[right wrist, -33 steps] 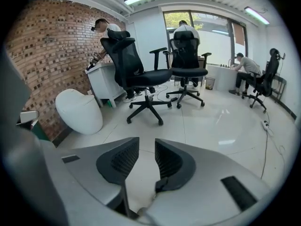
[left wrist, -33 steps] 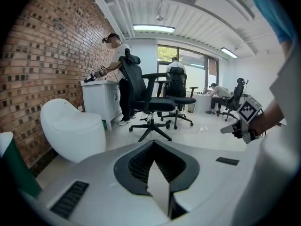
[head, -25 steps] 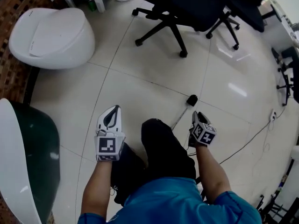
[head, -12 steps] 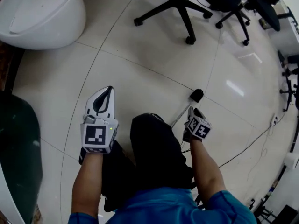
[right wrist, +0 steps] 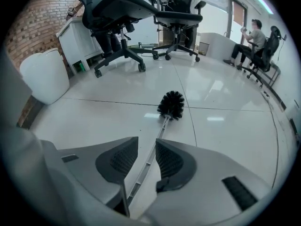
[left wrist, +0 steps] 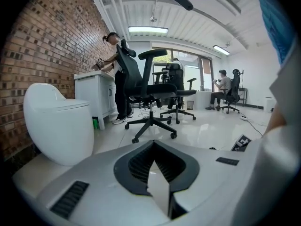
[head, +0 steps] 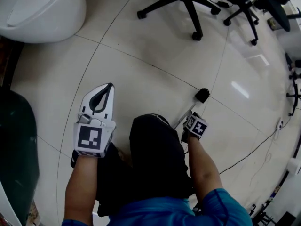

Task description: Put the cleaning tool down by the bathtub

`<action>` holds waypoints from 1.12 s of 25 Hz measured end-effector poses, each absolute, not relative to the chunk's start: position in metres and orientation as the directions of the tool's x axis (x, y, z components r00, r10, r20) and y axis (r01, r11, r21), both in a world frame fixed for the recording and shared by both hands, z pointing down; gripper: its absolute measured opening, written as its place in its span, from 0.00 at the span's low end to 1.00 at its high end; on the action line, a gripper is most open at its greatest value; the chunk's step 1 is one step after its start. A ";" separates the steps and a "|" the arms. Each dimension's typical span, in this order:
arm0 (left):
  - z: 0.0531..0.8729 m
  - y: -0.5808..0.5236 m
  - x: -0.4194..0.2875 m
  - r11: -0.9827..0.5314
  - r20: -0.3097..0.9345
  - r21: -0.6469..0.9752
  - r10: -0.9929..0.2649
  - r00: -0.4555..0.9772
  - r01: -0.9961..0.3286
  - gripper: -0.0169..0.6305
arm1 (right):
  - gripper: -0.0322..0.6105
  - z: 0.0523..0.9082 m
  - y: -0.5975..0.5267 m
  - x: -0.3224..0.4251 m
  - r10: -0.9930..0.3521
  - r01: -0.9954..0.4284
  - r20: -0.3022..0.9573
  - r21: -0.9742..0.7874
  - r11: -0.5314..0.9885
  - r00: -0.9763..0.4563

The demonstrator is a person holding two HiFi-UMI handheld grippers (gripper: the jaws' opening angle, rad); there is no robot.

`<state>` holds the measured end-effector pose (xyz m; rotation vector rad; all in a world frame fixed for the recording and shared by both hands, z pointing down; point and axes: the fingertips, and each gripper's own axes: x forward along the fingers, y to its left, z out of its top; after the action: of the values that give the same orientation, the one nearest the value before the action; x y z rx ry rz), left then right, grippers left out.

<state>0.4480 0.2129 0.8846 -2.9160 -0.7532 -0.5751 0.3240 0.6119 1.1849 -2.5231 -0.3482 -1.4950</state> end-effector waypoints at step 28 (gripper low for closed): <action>0.920 0.226 0.443 -0.854 0.492 0.083 0.483 0.725 0.513 0.02 | 0.27 1.282 0.617 0.325 0.088 0.373 0.953 -0.027 -0.928 0.289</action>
<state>0.4433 0.2258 0.9198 -2.8622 -0.8270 -0.7904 0.3246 0.6166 1.2819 -2.3143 -0.4237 -1.6867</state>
